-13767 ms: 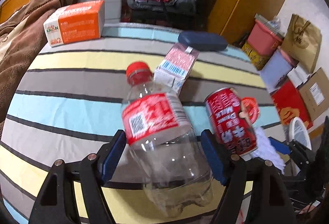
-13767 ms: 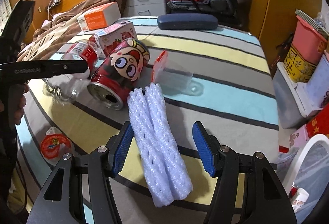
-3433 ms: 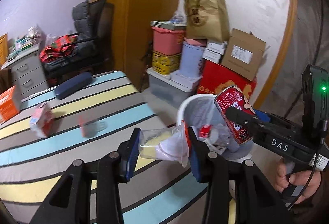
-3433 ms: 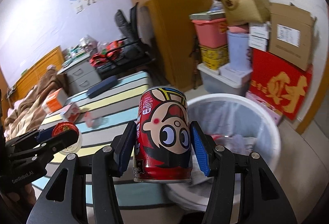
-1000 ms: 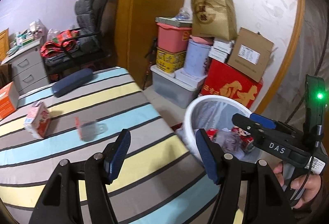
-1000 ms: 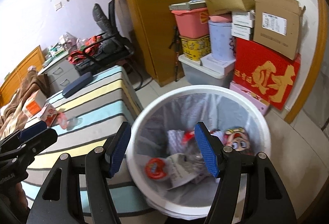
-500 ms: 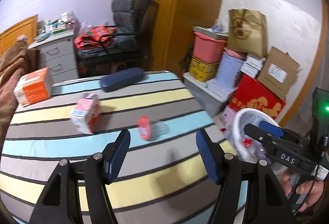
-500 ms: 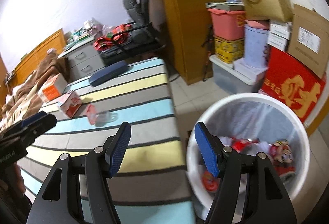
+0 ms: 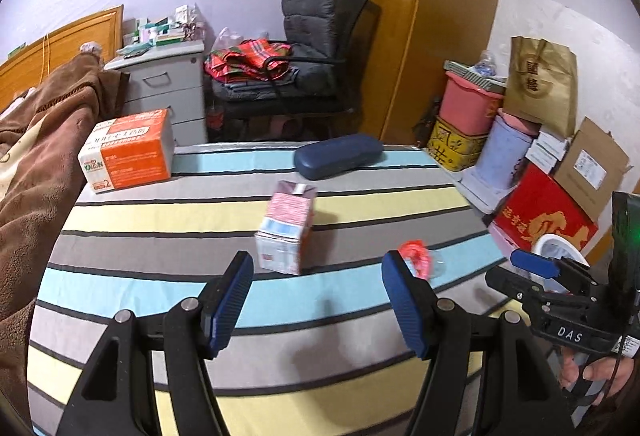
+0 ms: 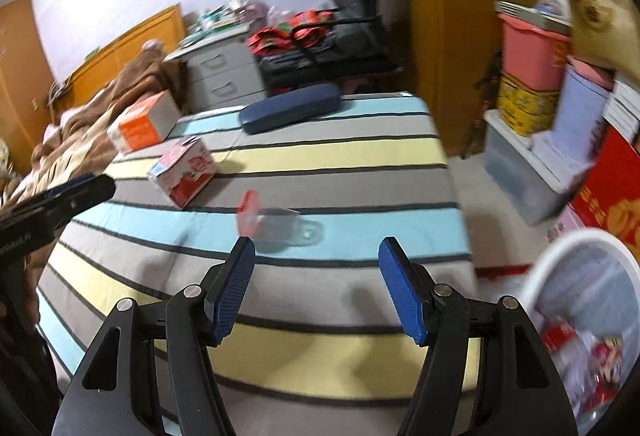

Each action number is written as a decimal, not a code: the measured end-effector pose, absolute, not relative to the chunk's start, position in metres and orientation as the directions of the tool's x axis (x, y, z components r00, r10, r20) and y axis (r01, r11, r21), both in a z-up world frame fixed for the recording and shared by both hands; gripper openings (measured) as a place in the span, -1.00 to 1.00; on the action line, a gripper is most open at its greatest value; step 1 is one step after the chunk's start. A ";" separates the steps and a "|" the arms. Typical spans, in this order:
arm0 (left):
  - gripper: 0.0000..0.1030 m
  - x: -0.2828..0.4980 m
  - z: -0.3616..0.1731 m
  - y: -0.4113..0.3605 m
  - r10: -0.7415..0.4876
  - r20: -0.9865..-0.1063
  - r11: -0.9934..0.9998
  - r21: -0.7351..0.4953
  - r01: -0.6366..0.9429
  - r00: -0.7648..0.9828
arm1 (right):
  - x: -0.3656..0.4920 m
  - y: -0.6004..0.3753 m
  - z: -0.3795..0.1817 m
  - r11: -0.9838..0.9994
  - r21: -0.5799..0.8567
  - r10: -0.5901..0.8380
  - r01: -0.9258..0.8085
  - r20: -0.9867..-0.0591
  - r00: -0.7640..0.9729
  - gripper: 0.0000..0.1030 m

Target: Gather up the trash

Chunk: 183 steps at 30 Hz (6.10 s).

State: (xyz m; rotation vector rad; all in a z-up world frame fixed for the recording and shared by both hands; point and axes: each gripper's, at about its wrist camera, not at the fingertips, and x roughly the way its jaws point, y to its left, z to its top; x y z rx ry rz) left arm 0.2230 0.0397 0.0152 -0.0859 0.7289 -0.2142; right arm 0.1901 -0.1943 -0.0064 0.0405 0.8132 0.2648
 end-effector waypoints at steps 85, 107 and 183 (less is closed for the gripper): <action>-0.30 0.222 0.019 -0.017 -0.306 -0.665 0.948 -0.146 0.284 0.681 | 0.181 -0.216 0.006 0.967 0.180 0.253 -0.178 -0.663 0.704 -0.11; -0.30 0.157 0.043 -0.140 -0.471 -0.619 0.848 -0.121 0.516 0.628 | 0.115 -0.314 0.026 0.983 0.176 0.064 0.056 -0.608 0.791 -0.11; 0.41 0.063 0.024 -0.137 -0.336 -0.614 0.923 -0.064 0.379 0.714 | 0.032 -0.306 0.012 0.985 0.126 -0.026 0.115 -0.555 0.831 0.28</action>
